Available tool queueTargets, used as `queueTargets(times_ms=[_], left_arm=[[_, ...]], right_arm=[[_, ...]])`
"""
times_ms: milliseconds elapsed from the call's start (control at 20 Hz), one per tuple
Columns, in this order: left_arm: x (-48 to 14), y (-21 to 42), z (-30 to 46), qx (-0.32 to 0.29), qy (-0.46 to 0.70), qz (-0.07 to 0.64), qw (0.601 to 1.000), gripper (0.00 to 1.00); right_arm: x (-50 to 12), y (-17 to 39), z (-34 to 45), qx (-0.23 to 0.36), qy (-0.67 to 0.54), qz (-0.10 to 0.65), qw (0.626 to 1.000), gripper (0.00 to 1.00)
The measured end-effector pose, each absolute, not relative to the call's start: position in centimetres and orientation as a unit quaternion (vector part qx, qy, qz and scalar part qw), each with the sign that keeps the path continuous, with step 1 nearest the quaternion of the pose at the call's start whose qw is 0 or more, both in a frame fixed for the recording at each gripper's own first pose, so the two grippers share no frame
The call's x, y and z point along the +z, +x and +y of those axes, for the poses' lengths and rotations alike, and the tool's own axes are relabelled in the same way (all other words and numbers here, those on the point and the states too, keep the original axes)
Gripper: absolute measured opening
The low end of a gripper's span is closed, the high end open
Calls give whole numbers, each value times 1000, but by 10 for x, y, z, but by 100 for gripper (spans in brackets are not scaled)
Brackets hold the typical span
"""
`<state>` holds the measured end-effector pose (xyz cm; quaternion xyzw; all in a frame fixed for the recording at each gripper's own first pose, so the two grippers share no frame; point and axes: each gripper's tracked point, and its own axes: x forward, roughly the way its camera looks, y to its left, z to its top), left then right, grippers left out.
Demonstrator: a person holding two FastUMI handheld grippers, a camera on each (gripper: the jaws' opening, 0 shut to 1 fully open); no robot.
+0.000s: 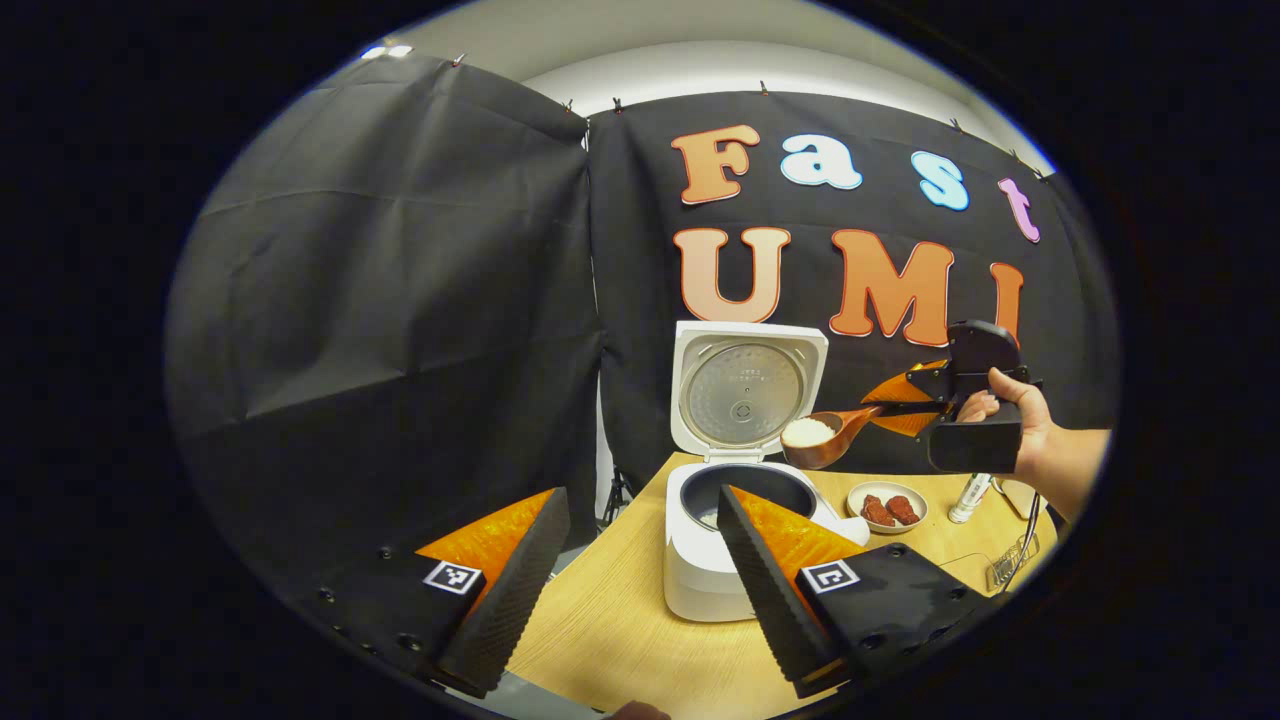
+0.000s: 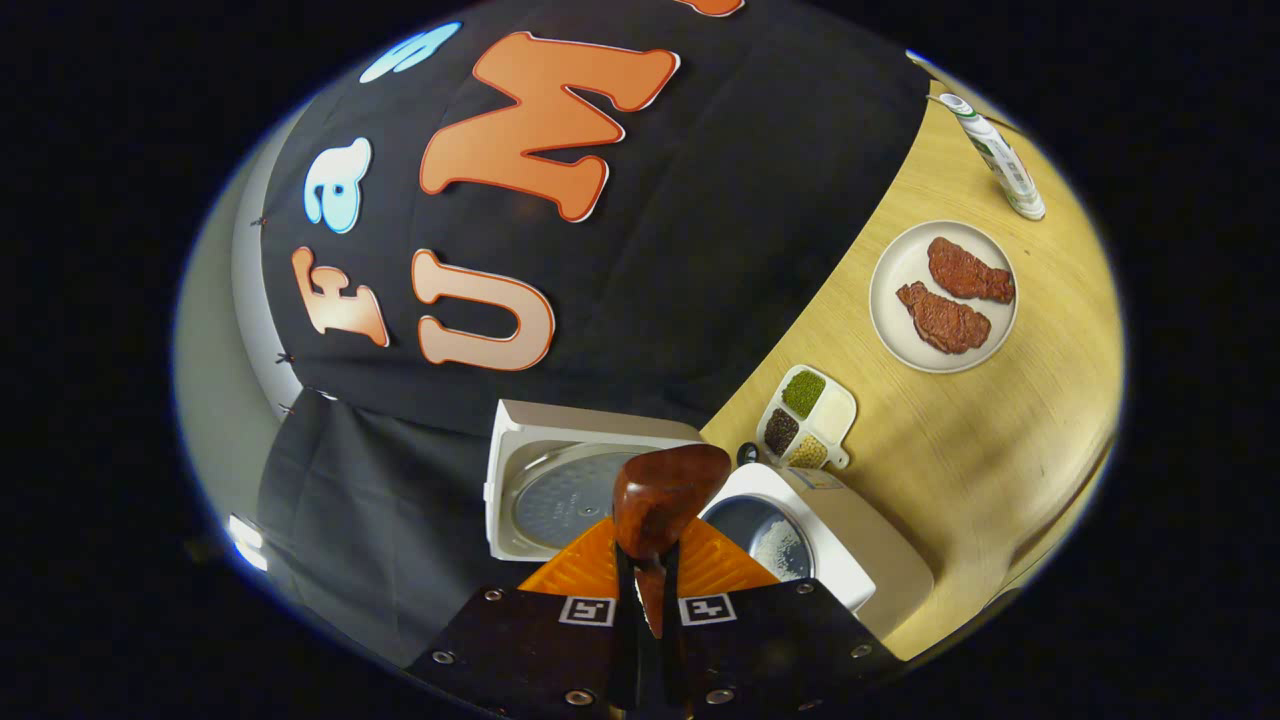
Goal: Close the left gripper, press the button to open the rice cooker; take a wooden spoon from the chopstick holder with the right hand, scoop a spoonful of rice and pour it into the rice cooker, then put the wooden spoon back into the chopstick holder.
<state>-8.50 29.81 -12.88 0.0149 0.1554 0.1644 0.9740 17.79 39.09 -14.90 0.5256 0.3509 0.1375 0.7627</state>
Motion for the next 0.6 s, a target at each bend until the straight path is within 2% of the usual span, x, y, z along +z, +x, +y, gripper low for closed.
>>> queueTargets(times_ms=[400,600], left_arm=[[-156,-89,325,174,-7,191,966,100],[-157,-81,330,180,2,191,965,100]], right_arm=[[-173,195,406,112,421,338,834,8],[-175,195,416,131,339,323,874,9]])
